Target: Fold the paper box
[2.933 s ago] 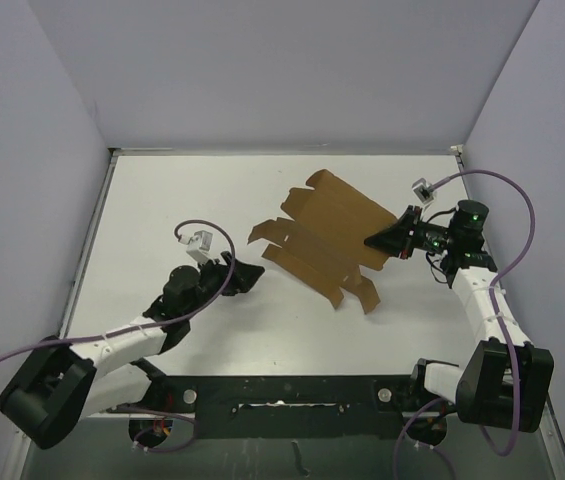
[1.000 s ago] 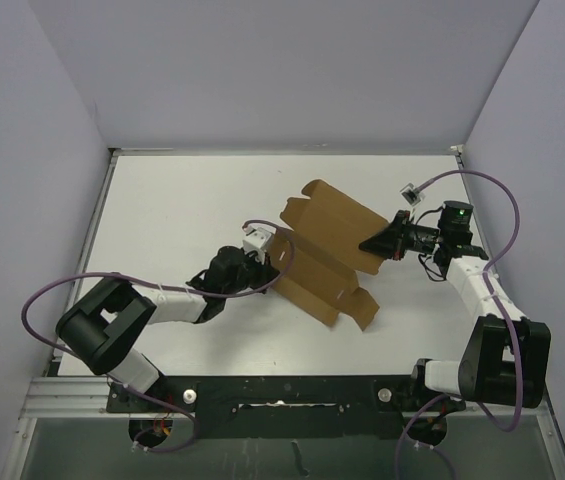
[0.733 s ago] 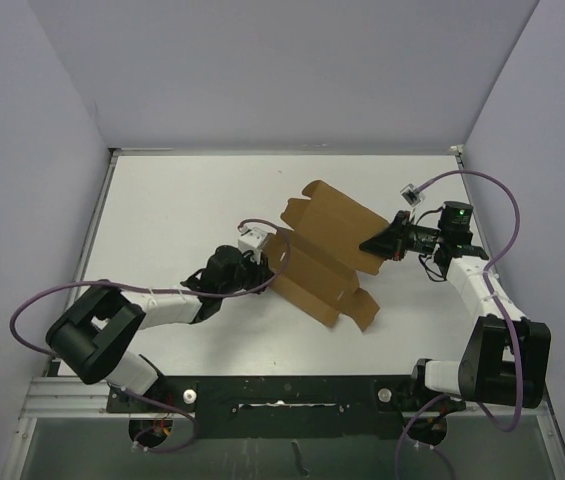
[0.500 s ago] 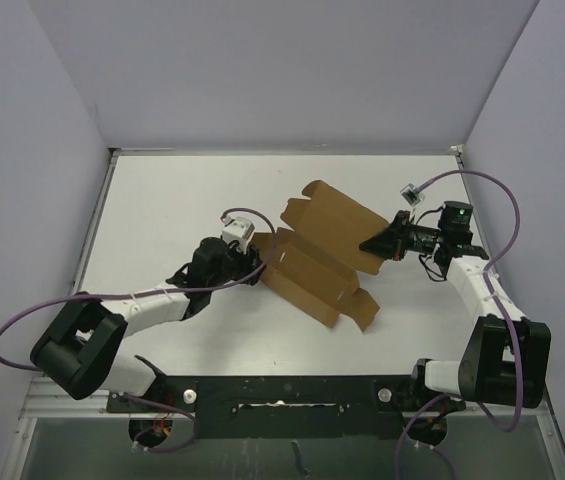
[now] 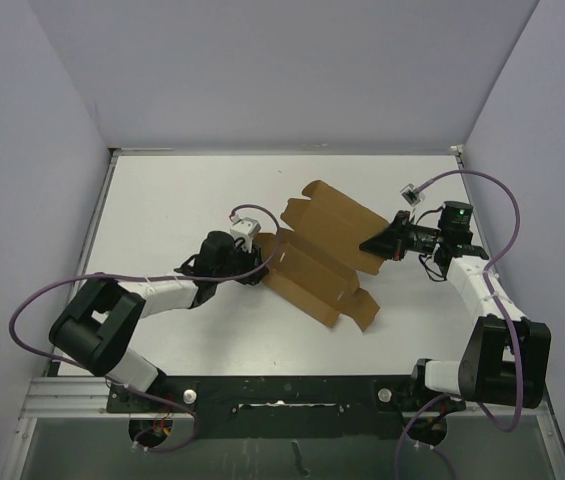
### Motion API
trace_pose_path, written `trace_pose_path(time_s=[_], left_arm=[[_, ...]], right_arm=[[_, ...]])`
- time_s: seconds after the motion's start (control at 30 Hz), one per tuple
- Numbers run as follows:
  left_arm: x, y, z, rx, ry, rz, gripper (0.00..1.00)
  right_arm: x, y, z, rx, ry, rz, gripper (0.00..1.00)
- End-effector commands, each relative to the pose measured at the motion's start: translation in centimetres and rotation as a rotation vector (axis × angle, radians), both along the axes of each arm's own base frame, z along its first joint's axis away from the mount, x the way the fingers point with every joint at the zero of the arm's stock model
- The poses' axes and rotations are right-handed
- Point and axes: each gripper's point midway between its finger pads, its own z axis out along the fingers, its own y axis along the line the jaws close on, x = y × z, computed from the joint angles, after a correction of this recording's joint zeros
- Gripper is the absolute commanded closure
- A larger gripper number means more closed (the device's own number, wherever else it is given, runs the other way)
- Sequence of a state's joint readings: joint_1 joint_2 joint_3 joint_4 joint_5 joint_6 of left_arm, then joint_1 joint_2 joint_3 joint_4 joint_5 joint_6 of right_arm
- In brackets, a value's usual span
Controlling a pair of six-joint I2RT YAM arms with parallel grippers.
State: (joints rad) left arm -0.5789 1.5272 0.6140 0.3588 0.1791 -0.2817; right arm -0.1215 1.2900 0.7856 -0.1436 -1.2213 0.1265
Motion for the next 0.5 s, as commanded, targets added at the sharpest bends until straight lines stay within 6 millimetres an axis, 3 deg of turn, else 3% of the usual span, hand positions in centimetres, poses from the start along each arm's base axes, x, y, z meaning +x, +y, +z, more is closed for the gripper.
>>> trace_pose_path(time_s=[0.0, 0.1, 0.2, 0.33, 0.47], left_arm=[[1.1, -1.6, 1.6, -0.056, -0.022, -0.03, 0.73], [0.7, -2.1, 1.7, -0.064, -0.015, -0.04, 0.88], [0.2, -2.9, 2.2, -0.064, -0.02, -0.049, 0.94], [-0.8, -4.2, 2.4, -0.014, -0.065, -0.063, 0.97], [-1.8, -5.0, 1.3, 0.031, -0.062, -0.095, 0.97]], right_arm=[[0.7, 0.2, 1.7, -0.007, -0.078, 0.021, 1.0], [0.7, 0.3, 1.6, -0.009, -0.077, 0.024, 1.0], [0.6, 0.5, 1.6, -0.009, -0.075, 0.029, 1.0], [0.6, 0.7, 1.4, -0.004, -0.065, 0.035, 1.0], [0.6, 0.9, 1.2, -0.006, -0.063, 0.039, 1.0]])
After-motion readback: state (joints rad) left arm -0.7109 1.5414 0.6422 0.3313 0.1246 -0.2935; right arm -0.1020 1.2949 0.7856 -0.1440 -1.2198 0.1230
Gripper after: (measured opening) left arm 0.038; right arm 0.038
